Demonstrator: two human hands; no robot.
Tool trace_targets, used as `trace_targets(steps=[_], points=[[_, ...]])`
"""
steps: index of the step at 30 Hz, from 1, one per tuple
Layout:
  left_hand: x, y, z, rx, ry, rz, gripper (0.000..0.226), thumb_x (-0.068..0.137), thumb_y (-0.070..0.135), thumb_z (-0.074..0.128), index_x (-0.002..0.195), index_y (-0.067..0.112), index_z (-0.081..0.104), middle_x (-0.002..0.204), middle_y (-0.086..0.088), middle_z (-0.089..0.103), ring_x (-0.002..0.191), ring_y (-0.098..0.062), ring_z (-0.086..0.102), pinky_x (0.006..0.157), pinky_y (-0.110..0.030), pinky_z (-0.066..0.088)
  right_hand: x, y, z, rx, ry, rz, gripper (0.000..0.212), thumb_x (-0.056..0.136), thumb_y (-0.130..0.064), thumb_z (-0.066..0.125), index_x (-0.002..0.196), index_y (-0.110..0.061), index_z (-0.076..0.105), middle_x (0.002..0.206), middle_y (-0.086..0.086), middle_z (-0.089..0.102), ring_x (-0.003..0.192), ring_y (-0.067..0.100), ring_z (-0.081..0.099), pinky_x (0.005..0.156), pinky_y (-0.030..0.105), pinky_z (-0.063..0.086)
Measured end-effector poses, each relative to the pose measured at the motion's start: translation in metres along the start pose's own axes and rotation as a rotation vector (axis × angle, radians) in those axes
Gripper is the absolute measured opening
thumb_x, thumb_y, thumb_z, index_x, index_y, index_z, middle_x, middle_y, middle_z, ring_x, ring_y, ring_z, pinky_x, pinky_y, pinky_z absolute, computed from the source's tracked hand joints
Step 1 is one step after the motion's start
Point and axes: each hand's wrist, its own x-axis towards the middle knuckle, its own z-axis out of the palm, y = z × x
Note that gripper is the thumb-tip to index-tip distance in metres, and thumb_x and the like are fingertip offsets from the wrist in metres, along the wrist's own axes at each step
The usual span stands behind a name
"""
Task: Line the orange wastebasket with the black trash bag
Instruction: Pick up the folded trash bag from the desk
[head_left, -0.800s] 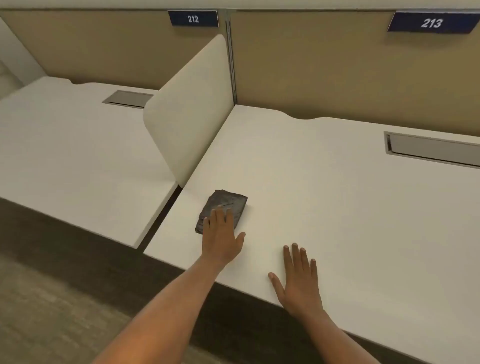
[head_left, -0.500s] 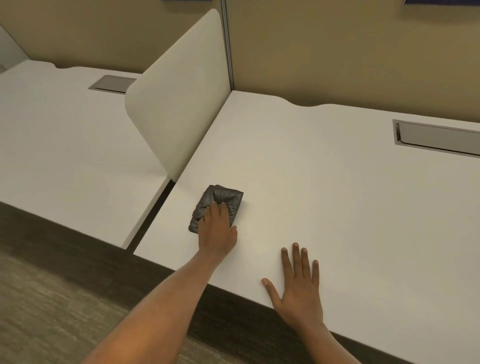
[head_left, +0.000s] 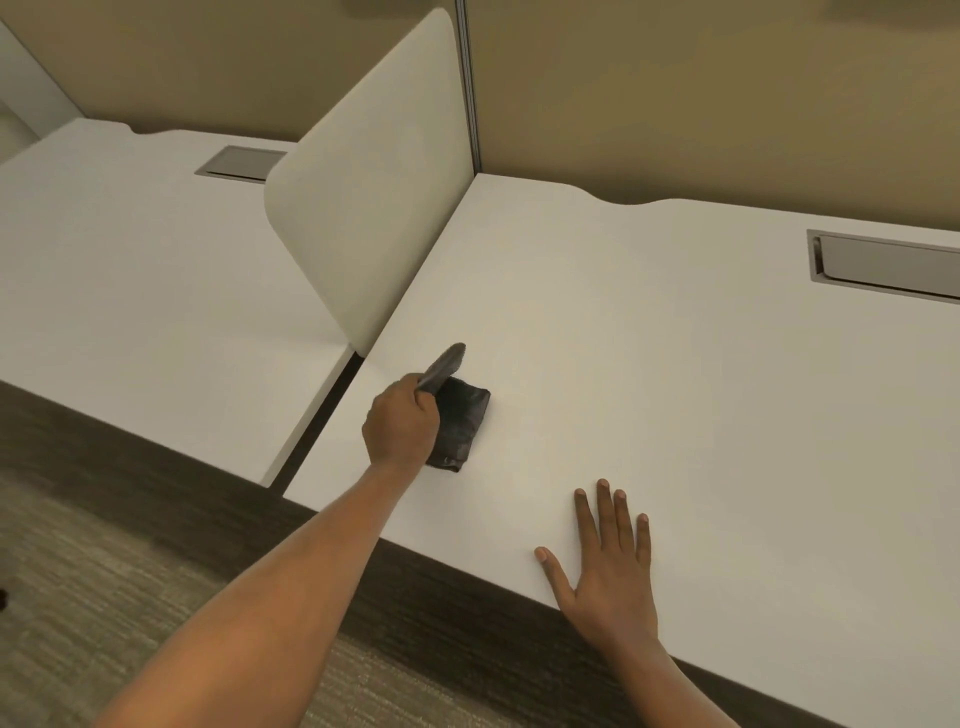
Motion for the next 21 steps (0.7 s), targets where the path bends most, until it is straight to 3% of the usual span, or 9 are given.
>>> trace_targets(steps=[4,7,9,11,14,16,21], points=[[-0.007,0.009,-0.036,-0.24,0.04,-0.132,0.025,0.094,0.011,0.042,0.092,0.013,0.067,0.077,0.0,0.065,0.074,-0.02,0.064,0.056,-0.025,0.051,0.002,0.001,-0.007,0.054,-0.031,0.011,0.096,0.083,-0.085,-0.002,0.162,-0.03,0.0,0.17,-0.003,-0.015,0.156,0.021,-0.015,0.126,0.05,-0.002],[-0.025,0.013,-0.057,-0.463,-0.022,-0.266,0.026,0.097,0.012,0.043,0.087,0.017,0.067,0.084,-0.004,0.068,0.08,-0.024,0.067,0.066,-0.034,0.06,0.01,-0.002,-0.023,0.207,-0.047,0.067,0.101,0.081,-0.087,0.012,0.162,-0.026,0.013,0.171,-0.004,0.0,0.158,0.018,-0.004,0.127,0.047,0.001],[-0.042,0.018,-0.068,-0.719,-0.097,-0.425,0.027,0.099,0.011,0.047,0.088,0.023,0.068,0.1,-0.007,0.07,0.089,-0.023,0.07,0.075,-0.038,0.063,0.015,-0.014,-0.045,0.42,-0.052,0.154,0.095,0.086,-0.081,0.035,0.16,-0.024,0.021,0.17,-0.001,0.015,0.157,0.02,0.01,0.127,0.045,0.009],[-0.062,0.023,-0.075,-0.949,-0.185,-0.541,0.024,0.1,0.008,0.049,0.095,0.023,0.068,0.108,-0.009,0.07,0.097,-0.025,0.071,0.076,-0.037,0.063,0.02,-0.032,-0.072,0.734,-0.067,0.269,0.086,0.087,-0.071,0.053,0.156,-0.025,0.031,0.164,0.0,0.033,0.15,0.022,0.032,0.123,0.044,0.026],[-0.089,0.03,-0.08,-1.197,-0.3,-0.645,0.022,0.099,0.007,0.052,0.117,0.01,0.065,0.113,-0.015,0.069,0.101,-0.031,0.072,0.074,-0.04,0.062,0.023,-0.06,-0.103,1.223,-0.208,0.36,0.084,0.081,-0.074,0.059,0.149,-0.027,0.042,0.15,0.0,0.052,0.13,0.024,0.056,0.11,0.047,0.045],[-0.108,0.034,-0.081,-1.299,-0.366,-0.716,0.025,0.098,0.007,0.053,0.122,0.007,0.062,0.113,-0.016,0.069,0.098,-0.031,0.073,0.074,-0.041,0.061,0.02,-0.072,-0.117,1.49,-0.319,0.344,0.066,0.087,-0.065,0.059,0.136,-0.022,0.055,0.137,0.004,0.064,0.119,0.026,0.065,0.103,0.049,0.052],[-0.145,0.038,-0.084,-1.298,-0.468,-0.801,0.023,0.098,0.009,0.053,0.118,0.007,0.063,0.113,-0.017,0.068,0.1,-0.032,0.07,0.075,-0.043,0.062,0.001,-0.08,-0.133,1.601,-0.314,0.349,0.037,0.096,-0.03,0.065,0.127,-0.01,0.065,0.117,0.009,0.076,0.109,0.027,0.072,0.096,0.047,0.057]])
